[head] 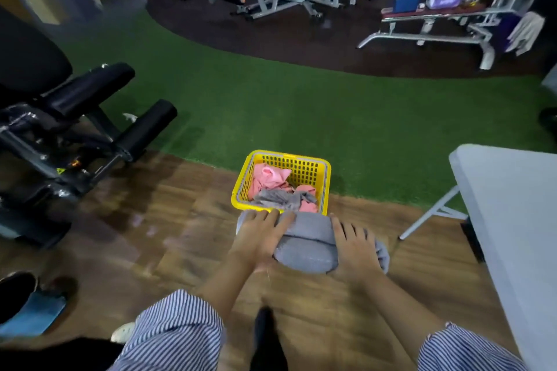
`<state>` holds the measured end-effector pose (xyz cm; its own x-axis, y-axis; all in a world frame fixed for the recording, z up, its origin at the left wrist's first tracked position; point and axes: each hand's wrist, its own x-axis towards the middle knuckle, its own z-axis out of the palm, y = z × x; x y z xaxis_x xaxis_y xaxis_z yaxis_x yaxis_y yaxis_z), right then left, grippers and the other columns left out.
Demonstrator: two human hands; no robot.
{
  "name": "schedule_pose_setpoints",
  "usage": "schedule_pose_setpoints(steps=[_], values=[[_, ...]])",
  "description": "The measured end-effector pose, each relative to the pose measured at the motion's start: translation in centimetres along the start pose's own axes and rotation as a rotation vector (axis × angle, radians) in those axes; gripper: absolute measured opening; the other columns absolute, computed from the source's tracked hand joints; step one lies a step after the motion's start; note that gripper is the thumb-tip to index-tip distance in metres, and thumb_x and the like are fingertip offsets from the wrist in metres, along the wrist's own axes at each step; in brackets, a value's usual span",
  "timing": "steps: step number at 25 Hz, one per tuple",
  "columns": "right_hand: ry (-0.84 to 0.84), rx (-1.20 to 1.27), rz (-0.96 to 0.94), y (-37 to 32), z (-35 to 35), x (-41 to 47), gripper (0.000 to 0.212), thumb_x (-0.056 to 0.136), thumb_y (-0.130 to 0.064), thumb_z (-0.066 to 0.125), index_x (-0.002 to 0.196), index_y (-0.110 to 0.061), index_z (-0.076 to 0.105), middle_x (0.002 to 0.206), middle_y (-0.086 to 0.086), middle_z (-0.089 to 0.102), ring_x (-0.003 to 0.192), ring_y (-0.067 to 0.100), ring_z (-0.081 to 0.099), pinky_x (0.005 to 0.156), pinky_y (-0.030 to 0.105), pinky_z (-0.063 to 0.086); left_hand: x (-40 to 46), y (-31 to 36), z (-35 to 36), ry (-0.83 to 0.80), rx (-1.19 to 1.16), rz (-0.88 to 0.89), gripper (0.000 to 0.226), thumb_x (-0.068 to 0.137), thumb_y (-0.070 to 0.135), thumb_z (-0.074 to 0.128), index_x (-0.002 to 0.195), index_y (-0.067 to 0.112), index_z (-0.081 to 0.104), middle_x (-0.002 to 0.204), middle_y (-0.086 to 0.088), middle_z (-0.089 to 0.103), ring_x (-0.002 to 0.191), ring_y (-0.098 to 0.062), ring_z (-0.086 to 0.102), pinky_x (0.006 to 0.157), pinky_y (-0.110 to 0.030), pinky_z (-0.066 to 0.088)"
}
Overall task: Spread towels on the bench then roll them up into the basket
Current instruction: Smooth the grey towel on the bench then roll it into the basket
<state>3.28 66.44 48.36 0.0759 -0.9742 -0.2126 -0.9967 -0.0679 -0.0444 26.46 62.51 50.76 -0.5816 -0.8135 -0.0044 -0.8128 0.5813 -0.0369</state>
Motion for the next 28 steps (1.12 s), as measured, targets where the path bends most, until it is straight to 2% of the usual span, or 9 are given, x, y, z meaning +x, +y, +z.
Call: schedule_pose_setpoints(steps=[4,8,13,15,17,19,22,26,28], values=[[0.022,0.010,0.029,-0.4,-1.5,7.9,0.109,0.039,-0.060,0.063,0.133,-0.012,0.037,0.102,0.007,0.059,0.083,0.031,0.058,0.068,0.044,0.046,7.1,-6.6,1.1,0.015,-0.087,0.083,0.101,0.037,0.042,0.075,0.128,0.017,0.039,0.098,-0.005,0.064,0.082,-0.028,0.065,0.073,-0.039,0.054],[0.052,0.035,0.061,-0.2,-2.1,14.0,0.100,0.037,-0.051,0.068,0.124,-0.013,0.039,0.099,0.008,0.058,0.083,0.032,0.057,0.072,0.046,0.047,13.9,-11.0,2.4,0.026,-0.163,0.145,0.093,0.039,0.040,0.072,0.123,0.013,0.042,0.100,-0.005,0.067,0.080,-0.027,0.066,0.073,-0.038,0.054],[-0.009,0.059,0.114,1.8,-2.5,22.1,0.097,0.021,-0.044,0.073,0.110,-0.015,0.047,0.086,0.003,0.060,0.072,0.026,0.060,0.057,0.038,0.047,22.2,-14.3,5.0,0.015,-0.245,0.199,0.078,0.053,0.041,0.060,0.125,0.014,0.045,0.106,-0.004,0.065,0.086,-0.026,0.064,0.078,-0.039,0.053],[-0.052,0.076,0.114,3.2,-1.9,26.1,0.096,0.020,-0.042,0.072,0.109,-0.016,0.047,0.088,0.004,0.060,0.071,0.027,0.060,0.056,0.037,0.046,25.5,-15.4,6.6,0.007,-0.261,0.187,0.074,0.056,0.043,0.050,0.124,0.014,0.047,0.105,-0.003,0.065,0.085,-0.025,0.064,0.078,-0.037,0.053],[-0.079,0.091,0.099,4.4,-1.0,30.3,0.096,0.020,-0.040,0.071,0.110,-0.017,0.047,0.093,0.004,0.061,0.074,0.027,0.061,0.057,0.038,0.046,28.8,-17.1,8.2,-0.007,-0.263,0.188,0.074,0.056,0.043,0.051,0.125,0.015,0.046,0.104,-0.001,0.064,0.085,-0.024,0.062,0.079,-0.036,0.052],[-0.076,0.121,0.075,5.2,0.7,34.6,0.096,0.021,-0.042,0.069,0.111,-0.018,0.047,0.095,0.002,0.062,0.076,0.027,0.061,0.057,0.037,0.045,32.3,-19.1,10.8,-0.004,-0.289,0.185,0.077,0.053,0.041,0.058,0.125,0.014,0.047,0.104,-0.001,0.062,0.086,-0.023,0.059,0.081,-0.036,0.050],[-0.041,0.160,0.036,5.8,4.2,41.3,0.093,0.025,-0.049,0.068,0.110,-0.020,0.048,0.088,-0.002,0.061,0.074,0.024,0.061,0.057,0.036,0.042,37.0,-22.3,15.8,0.024,-0.275,0.180,0.079,0.051,0.044,0.054,0.123,0.012,0.050,0.105,-0.001,0.061,0.090,-0.024,0.057,0.086,-0.039,0.046],[0.067,0.155,0.005,5.9,12.7,50.6,0.091,0.031,-0.054,0.066,0.114,-0.023,0.047,0.091,-0.005,0.059,0.082,0.021,0.059,0.060,0.037,0.042,41.7,-26.8,26.1,0.019,-0.147,0.098,0.095,0.041,0.060,0.060,0.125,0.016,0.046,0.116,-0.001,0.059,0.113,-0.027,0.051,0.100,-0.054,0.039],[0.116,0.157,0.017,5.8,17.9,55.0,0.093,0.031,-0.054,0.067,0.116,-0.023,0.046,0.092,-0.005,0.058,0.084,0.022,0.059,0.063,0.039,0.044,43.4,-28.7,32.0,-0.005,-0.114,0.032,0.105,0.032,0.053,0.070,0.129,0.021,0.046,0.122,0.002,0.057,0.123,-0.027,0.048,0.099,-0.063,0.039]])
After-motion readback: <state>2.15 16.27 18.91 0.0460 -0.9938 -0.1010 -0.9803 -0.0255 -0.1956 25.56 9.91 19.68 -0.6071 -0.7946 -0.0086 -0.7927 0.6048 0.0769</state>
